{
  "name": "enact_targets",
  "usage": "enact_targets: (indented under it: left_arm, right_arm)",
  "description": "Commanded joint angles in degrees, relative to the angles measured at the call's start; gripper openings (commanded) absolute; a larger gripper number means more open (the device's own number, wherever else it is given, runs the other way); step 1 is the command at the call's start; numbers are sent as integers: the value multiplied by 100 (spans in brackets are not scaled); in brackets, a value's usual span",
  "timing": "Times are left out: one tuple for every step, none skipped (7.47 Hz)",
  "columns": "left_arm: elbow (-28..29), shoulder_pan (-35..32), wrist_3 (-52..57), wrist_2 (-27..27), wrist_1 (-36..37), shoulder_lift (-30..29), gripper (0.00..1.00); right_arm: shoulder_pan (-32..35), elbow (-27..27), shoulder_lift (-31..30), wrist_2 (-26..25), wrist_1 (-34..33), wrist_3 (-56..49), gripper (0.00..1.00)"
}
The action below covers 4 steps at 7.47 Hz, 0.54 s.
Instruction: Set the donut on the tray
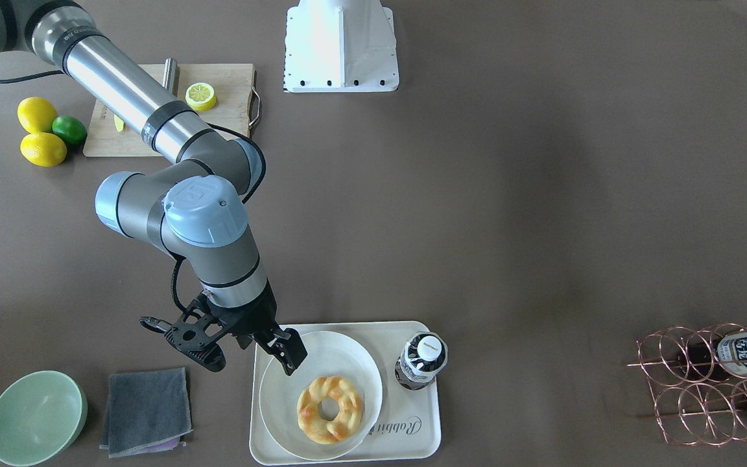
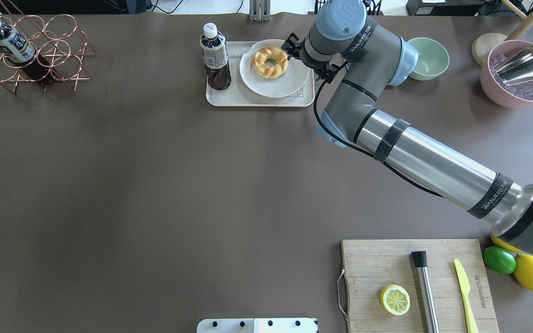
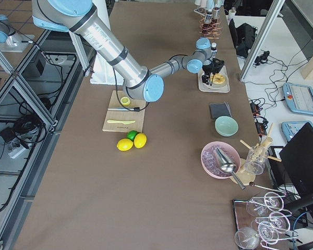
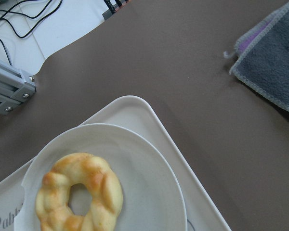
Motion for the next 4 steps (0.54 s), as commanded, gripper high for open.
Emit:
enact_targets:
  left_arm:
    - [-1,0,8,0,0,24,98]
    - [-1,0,17,0,0,41,98]
    - [-1,-9,17,0,0,50,98]
    - [-9,-18,26,0,0,50,98]
  right_arm:
    - [525,1368,-677,807,-913,-294,100]
    - [736,2150,-1072,1018,-1772,-915,100]
    - [921,2828,-1354,1064,-2964,-1547,100]
    - [1062,3522,-1479,1004,-4333,-2389,100]
